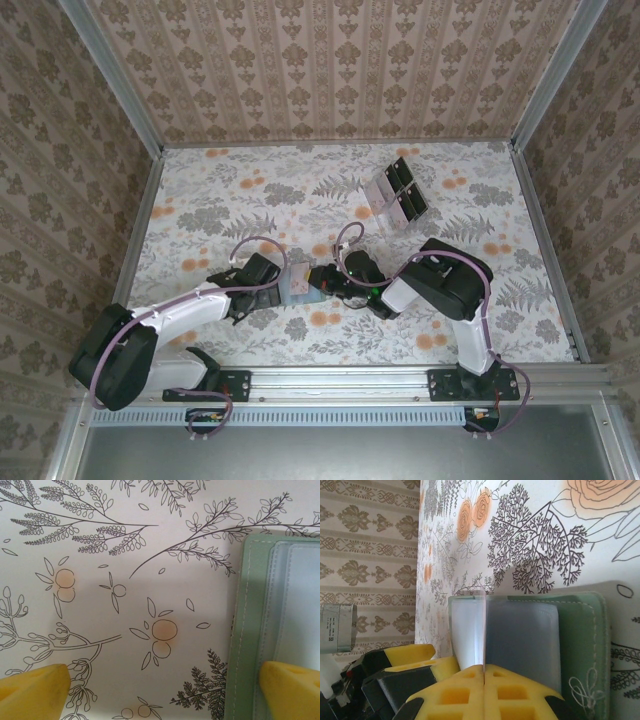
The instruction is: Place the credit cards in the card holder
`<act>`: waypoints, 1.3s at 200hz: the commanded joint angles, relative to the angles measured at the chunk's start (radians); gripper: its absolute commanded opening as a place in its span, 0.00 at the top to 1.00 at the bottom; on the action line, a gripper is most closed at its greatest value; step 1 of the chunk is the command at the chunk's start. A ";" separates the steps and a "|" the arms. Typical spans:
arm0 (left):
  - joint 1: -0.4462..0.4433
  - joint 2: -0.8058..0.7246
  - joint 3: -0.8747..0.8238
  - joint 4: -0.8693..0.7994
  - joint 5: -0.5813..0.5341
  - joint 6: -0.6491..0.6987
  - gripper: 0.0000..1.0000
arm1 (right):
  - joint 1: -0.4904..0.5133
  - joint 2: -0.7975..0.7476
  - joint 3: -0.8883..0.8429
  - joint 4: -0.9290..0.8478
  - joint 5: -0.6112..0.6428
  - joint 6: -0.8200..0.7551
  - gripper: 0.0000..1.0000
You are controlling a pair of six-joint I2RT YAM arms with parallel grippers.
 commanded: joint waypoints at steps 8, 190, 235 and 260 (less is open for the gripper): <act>-0.008 0.010 -0.024 -0.024 -0.026 -0.014 0.00 | 0.010 0.021 0.014 0.043 -0.025 0.021 1.00; -0.010 0.012 -0.019 -0.026 -0.029 -0.015 0.00 | 0.024 0.046 -0.050 0.120 -0.055 0.064 1.00; -0.010 0.014 -0.019 -0.025 -0.028 -0.015 0.00 | 0.028 0.069 -0.048 0.145 -0.069 0.083 1.00; -0.012 0.014 -0.019 -0.026 -0.029 -0.015 0.00 | 0.030 0.083 -0.038 0.152 -0.081 0.089 1.00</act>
